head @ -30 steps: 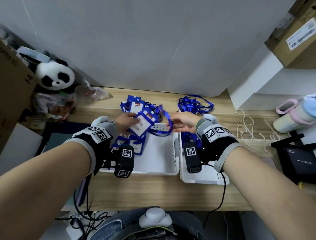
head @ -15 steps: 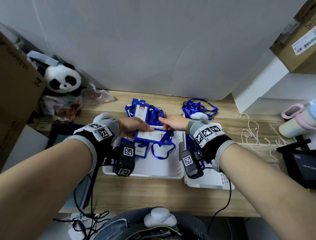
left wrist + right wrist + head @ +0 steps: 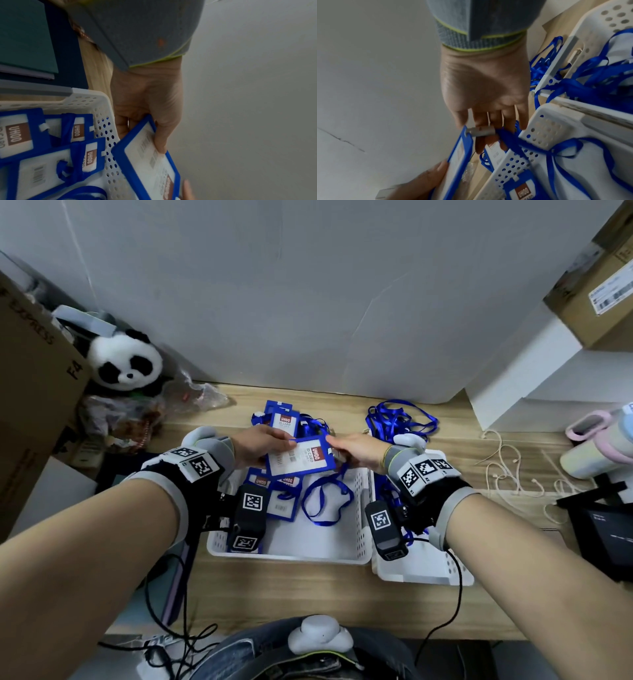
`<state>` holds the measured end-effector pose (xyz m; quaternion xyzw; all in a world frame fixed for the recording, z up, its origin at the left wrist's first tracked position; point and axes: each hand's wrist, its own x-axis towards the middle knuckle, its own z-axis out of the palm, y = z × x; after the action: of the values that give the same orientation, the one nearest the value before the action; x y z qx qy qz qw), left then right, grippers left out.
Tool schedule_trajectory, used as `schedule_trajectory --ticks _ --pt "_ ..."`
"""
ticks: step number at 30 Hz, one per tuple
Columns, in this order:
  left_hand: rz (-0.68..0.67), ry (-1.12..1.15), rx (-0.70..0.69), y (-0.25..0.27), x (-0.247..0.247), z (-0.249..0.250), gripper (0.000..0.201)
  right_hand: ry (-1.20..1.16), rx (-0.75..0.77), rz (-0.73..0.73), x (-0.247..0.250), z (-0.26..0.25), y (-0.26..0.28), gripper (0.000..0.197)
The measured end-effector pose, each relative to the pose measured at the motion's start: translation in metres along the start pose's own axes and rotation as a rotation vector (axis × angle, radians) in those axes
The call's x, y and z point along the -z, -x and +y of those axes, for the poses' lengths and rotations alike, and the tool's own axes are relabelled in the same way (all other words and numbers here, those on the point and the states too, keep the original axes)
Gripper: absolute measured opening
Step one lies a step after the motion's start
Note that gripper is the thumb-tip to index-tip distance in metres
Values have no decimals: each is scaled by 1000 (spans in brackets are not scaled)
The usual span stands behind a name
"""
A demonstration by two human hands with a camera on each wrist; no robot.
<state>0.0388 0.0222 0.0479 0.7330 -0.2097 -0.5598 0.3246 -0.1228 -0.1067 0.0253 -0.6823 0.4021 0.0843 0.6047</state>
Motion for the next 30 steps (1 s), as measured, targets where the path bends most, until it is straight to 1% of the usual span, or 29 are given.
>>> schedule_trajectory --ticks 2,4,6,8,9,11,14,16,19,24,28,30 --pt "49 -77 18 -3 4 -2 25 56 32 -10 3 3 -2 31" --pt "85 -106 32 -7 5 -4 32 67 56 7 7 7 -3 25" --pt "75 -131 44 -8 2 -3 40 27 74 32 7 9 -3 22" --pt "69 -222 35 -8 -3 -1 48 7 101 50 5 7 0 19" --pt "69 -277 19 -7 -6 1 49 2 119 56 3 5 1 18" --pt "65 -356 -7 -6 -13 4 43 -5 156 70 -2 2 2 20" --pt "65 -434 -37 -11 -21 4 44 -8 168 85 -7 1 3 23" --pt "68 -488 -79 -14 -23 2 35 34 155 82 -11 2 3 24" --pt "57 -532 -147 -15 -25 0 28 123 130 82 -12 2 3 27" --pt "63 -603 -299 -13 -31 -2 24 54 28 39 -9 -4 7 27" --pt "60 -652 -336 -13 -31 1 24 -50 -76 24 -8 -9 9 27" --pt "50 -667 -342 -13 -30 3 20 -71 -110 23 -8 -11 9 27"
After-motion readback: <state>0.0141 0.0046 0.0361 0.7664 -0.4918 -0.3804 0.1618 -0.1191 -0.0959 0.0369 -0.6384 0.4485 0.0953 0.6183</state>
